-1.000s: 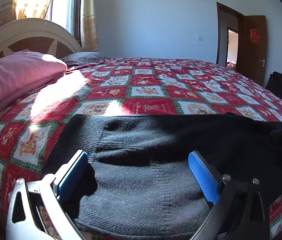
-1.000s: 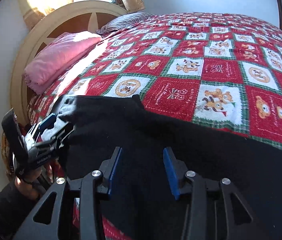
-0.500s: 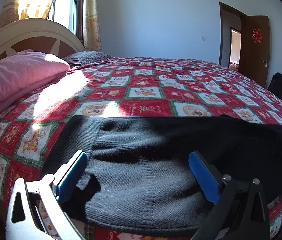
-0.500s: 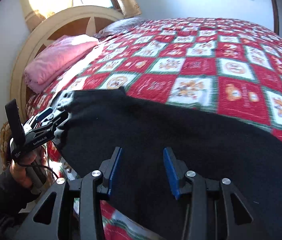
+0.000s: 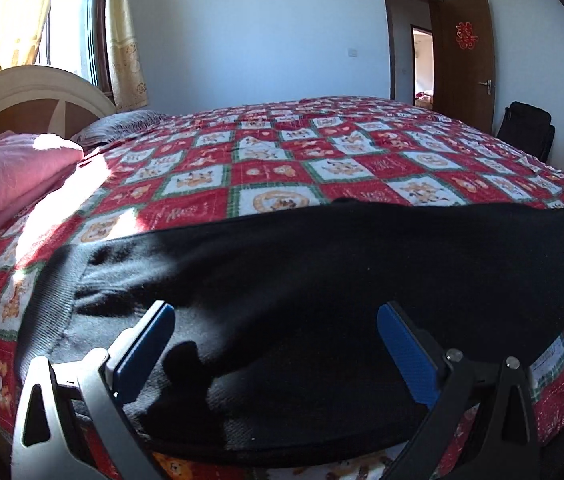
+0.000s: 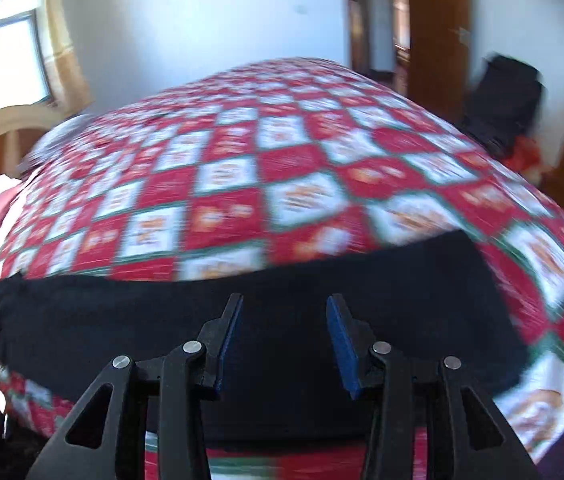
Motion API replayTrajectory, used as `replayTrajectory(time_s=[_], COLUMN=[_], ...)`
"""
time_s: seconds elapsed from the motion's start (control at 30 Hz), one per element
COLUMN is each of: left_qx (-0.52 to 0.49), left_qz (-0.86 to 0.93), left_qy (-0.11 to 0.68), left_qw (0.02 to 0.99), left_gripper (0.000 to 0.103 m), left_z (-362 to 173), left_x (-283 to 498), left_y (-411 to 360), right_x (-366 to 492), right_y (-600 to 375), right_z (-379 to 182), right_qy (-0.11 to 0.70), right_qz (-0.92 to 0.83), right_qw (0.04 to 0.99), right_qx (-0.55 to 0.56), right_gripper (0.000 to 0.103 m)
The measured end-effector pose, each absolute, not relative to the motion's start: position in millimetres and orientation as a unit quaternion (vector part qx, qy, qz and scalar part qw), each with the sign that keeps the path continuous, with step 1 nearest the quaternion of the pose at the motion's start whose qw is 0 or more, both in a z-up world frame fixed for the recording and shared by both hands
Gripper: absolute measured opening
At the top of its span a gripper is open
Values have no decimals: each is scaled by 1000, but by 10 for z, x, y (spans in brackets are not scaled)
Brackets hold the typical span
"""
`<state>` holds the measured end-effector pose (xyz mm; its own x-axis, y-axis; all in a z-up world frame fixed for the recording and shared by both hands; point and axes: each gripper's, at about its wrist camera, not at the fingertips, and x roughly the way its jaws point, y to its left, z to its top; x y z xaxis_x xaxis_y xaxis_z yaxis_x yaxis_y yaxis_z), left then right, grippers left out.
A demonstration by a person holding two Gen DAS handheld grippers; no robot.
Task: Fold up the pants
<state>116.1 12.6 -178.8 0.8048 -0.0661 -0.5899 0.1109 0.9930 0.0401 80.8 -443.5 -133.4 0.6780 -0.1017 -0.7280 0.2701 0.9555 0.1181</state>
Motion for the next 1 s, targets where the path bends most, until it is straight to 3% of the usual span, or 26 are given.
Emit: replayTrajectory(time_s=[0.17,0.5,0.7,0.8,1.0], left_qx=[13,31,29,36,37], left_qz=[-48,-55,-62,-62,-57], left_qy=[306,294,311,314,322], left_qw=[951,954,948,947,944], left_gripper=[103,103,103,103,103], left_z=[-1861,-1698,-1854,-1837,-1826], left_x=[1153,1064,1107,1116,1132], left_y=[180,64,48,24,-10], right_x=[575,311,346,327,329], right_y=[-5036,-5268,-5492,-5493,-5467], right_z=[-1433,-1107,-1357,-1355,-1391], right_qy=[381,323,350,350,350], right_qz=[-78,-109,-125,-135,-119], right_qw=[905,920,903,905,908], right_qx=[169,193,217,201,199], right_gripper=[43,44,44,33,32])
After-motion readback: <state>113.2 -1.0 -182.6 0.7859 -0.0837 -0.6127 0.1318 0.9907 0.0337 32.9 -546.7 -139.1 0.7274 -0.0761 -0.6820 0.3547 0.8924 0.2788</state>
